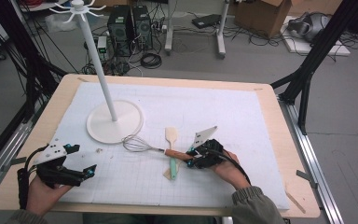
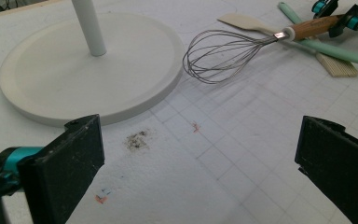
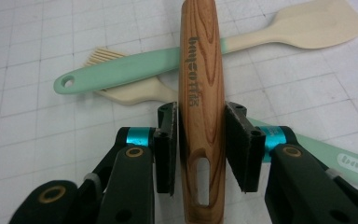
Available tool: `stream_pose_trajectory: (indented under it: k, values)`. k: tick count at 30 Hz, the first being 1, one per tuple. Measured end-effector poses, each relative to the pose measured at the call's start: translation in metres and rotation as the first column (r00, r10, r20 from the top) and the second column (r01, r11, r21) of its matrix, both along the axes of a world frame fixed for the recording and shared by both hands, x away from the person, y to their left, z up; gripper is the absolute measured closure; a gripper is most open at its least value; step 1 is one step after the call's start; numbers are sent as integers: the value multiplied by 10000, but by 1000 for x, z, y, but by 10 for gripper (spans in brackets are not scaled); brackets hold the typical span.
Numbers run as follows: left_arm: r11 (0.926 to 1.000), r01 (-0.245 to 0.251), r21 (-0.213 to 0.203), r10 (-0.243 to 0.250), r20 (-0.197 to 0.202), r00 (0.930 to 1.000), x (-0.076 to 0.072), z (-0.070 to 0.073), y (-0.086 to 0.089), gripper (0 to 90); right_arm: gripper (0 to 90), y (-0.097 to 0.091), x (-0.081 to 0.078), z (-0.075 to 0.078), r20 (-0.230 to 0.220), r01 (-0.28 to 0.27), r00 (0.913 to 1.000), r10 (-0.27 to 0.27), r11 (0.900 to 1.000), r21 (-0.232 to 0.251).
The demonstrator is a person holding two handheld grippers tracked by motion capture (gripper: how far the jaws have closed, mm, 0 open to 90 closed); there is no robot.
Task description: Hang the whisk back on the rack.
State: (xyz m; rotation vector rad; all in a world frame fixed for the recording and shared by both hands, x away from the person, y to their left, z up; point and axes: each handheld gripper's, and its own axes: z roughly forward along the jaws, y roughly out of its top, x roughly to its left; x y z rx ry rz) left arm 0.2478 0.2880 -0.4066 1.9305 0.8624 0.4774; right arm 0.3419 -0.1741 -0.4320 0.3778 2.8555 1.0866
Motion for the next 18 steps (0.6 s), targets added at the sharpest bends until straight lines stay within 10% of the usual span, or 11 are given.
stream_pose_trajectory:
  k: [18]
  values:
    - [10000, 12, -14, -12, -24, 10000, 0, 0, -1, 17, 674, 0, 1, -1, -14, -104, 9999, 104, 9999, -56]
